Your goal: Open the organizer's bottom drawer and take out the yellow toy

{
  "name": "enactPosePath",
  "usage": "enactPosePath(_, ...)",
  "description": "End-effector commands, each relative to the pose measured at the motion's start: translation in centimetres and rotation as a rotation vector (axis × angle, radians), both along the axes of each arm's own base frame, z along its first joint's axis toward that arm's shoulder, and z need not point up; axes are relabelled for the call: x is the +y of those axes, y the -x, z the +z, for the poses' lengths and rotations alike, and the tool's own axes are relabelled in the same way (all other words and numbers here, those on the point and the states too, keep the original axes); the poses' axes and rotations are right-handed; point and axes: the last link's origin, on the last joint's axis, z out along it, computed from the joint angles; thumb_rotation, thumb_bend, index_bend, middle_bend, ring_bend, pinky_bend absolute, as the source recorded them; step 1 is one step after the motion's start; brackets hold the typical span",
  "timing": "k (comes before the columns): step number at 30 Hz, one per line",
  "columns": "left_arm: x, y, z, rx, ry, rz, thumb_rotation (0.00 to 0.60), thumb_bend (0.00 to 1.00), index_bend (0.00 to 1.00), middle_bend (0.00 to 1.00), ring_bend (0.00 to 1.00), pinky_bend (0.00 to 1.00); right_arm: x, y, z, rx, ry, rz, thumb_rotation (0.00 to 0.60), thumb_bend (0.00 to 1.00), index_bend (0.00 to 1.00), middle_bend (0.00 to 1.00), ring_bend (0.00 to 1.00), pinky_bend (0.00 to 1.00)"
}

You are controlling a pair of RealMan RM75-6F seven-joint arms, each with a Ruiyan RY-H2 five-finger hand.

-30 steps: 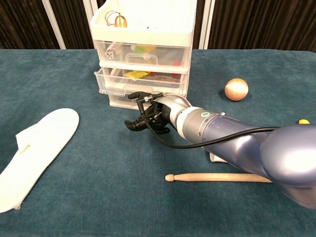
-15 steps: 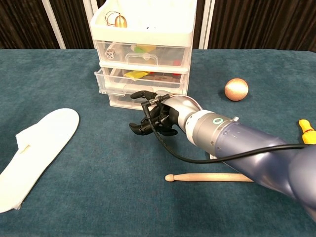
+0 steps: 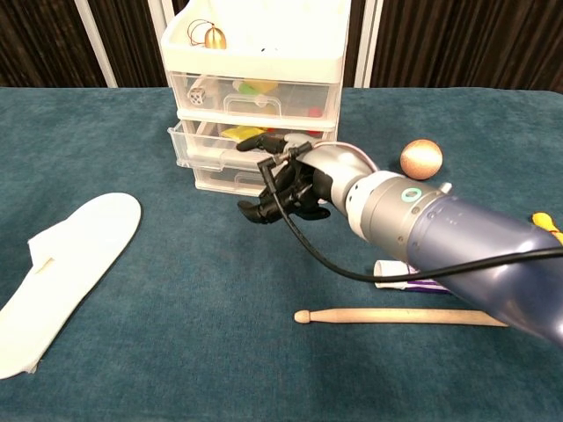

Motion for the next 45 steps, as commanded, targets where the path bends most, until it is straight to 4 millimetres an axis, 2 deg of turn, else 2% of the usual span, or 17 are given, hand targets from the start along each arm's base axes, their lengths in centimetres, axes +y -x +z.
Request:
enactPosePath(1, 0.0, 0.0, 0.0, 0.0, 0.001, 0.0, 0.6, 0.46, 0.06, 0.0, 0.0, 0.0, -0.4, -0.3, 0.8, 0.01, 0.02, 0.002, 0.6, 0.48, 0.1, 0.93, 1.0, 1.0)
enactPosePath(8, 0.0, 0.0, 0.0, -0.002, 0.002, -0.001, 0.6, 0.46, 0.06, 0.0, 0.0, 0.0, -0.9, -0.9, 1.6, 0.036, 0.045, 0.011, 0.6, 0.48, 0.09, 0.93, 1.0, 1.0)
enactPosePath(32, 0.1, 0.0, 0.0, -0.004, 0.009, 0.003, 0.6, 0.46, 0.06, 0.0, 0.0, 0.0, -2.1, -1.5, 1.0, 0.229, 0.066, 0.016, 0.6, 0.48, 0.09, 0.93, 1.0, 1.0)
enactPosePath(45, 0.1, -0.1, -0.1, -0.005, 0.018, 0.003, 0.6, 0.46, 0.06, 0.0, 0.0, 0.0, -2.2, -2.7, 1.4, 0.311, 0.067, 0.049, 0.6, 0.48, 0.17, 0.93, 1.0, 1.0)
